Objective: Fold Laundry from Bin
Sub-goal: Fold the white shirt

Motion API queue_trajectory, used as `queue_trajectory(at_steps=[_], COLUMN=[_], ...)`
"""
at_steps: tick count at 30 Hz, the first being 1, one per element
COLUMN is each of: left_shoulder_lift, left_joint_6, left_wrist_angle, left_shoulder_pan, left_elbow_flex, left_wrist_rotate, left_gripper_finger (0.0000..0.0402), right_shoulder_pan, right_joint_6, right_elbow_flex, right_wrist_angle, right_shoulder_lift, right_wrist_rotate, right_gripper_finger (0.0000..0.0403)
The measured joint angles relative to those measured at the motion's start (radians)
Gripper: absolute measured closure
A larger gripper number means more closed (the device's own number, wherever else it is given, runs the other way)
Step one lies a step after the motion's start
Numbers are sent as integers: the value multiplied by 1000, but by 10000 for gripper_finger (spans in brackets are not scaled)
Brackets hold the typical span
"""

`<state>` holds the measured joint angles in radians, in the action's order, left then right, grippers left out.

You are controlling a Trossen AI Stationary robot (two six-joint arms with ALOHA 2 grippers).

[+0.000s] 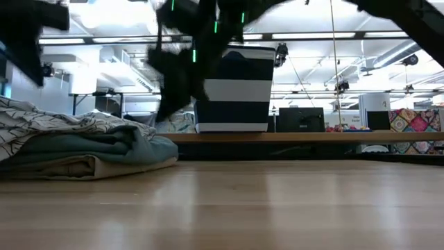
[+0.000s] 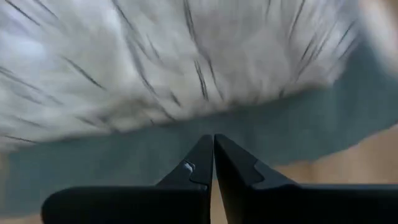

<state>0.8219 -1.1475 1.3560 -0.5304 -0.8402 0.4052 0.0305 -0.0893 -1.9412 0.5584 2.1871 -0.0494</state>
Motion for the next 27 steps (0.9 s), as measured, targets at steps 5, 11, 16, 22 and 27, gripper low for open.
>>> queue_trajectory(at_steps=[5,11,16,22,27], left_shoulder_lift=[-38,22,68,121,219], left_joint_6=[135,216,178,113,209], left_wrist_angle=[-141,-127,-50,4,14], left_shoulder_pan=[168,230,236,246,318], left_elbow_flex=[64,34,43,57,56], left_wrist_rotate=[-112,-134,-233,-350,-403], left_gripper_finger=[197,209,212,219,242], right_shoulder_pan=[11,10,14,23,22], right_joint_6=[-26,-43,-49,8,65], right_elbow_flex=[106,125,114,101,106], right_wrist_angle=[-188,-261,-215,-26,97], right_shoulder_lift=[46,107,108,19,-160], right_wrist_rotate=[118,181,181,153,82], right_gripper_finger=[390,390,390,390,390])
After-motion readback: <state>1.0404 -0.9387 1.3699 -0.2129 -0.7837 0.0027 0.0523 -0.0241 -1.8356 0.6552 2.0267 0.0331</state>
